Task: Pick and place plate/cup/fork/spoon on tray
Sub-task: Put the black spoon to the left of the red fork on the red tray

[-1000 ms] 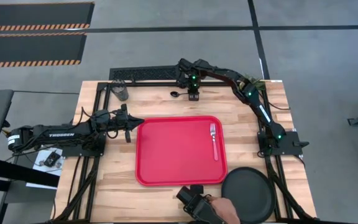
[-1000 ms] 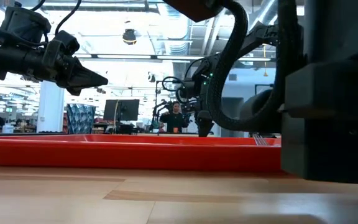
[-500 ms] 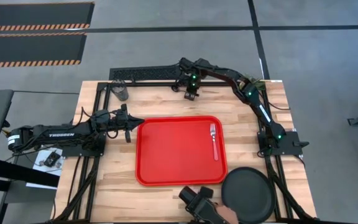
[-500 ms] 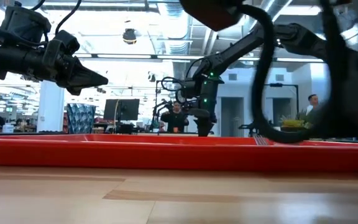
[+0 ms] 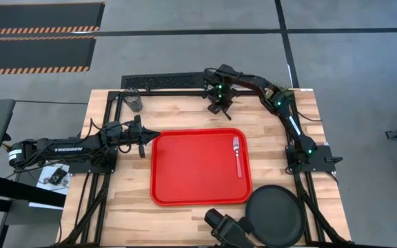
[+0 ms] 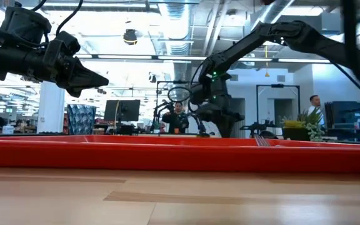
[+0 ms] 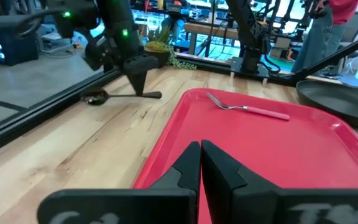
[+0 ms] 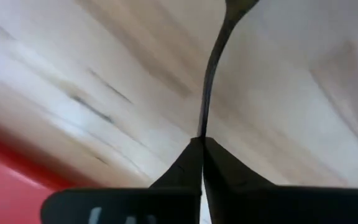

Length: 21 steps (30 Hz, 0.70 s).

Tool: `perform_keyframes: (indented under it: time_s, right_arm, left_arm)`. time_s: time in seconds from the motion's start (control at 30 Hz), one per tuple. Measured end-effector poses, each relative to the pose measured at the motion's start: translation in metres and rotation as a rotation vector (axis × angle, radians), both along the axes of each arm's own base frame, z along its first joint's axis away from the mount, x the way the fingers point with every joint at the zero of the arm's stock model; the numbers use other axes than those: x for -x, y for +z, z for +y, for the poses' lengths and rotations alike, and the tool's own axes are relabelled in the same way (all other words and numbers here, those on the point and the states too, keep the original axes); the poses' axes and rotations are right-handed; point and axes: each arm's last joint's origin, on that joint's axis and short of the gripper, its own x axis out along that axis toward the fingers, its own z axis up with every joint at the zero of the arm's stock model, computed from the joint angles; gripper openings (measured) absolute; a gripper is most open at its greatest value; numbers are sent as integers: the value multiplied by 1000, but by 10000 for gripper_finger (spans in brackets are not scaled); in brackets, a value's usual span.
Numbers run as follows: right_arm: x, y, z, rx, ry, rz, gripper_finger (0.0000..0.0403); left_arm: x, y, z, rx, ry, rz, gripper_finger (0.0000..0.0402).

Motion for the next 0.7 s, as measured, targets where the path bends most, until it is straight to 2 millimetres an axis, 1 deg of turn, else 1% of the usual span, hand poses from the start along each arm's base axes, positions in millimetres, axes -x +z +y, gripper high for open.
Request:
perform_keyframes:
  time_s: [0.13, 0.23, 0.4, 0.5, 0.6, 0.7]
  right_arm:
    - [9, 3, 2, 20, -108, 1, 8]
    - [19, 3, 6, 33, -173, -7, 7]
    - [39, -10, 12, 59, -281, -87, 12]
    - [52, -12, 14, 62, -355, -131, 12]
    - [58, -8, 18, 85, -369, -130, 18]
    - [58, 4, 22, 131, -357, -138, 33]
  left_arm:
    - [0, 0, 0, 19, 3, -2, 2]
    - [0, 0, 0, 21, 3, 0, 2]
    - [0, 0, 0, 23, 3, 0, 2]
    - [0, -1, 0, 31, 2, 0, 2]
    - [0, -1, 0, 40, 4, -2, 2]
    - [0, -1, 0, 40, 4, -2, 2]
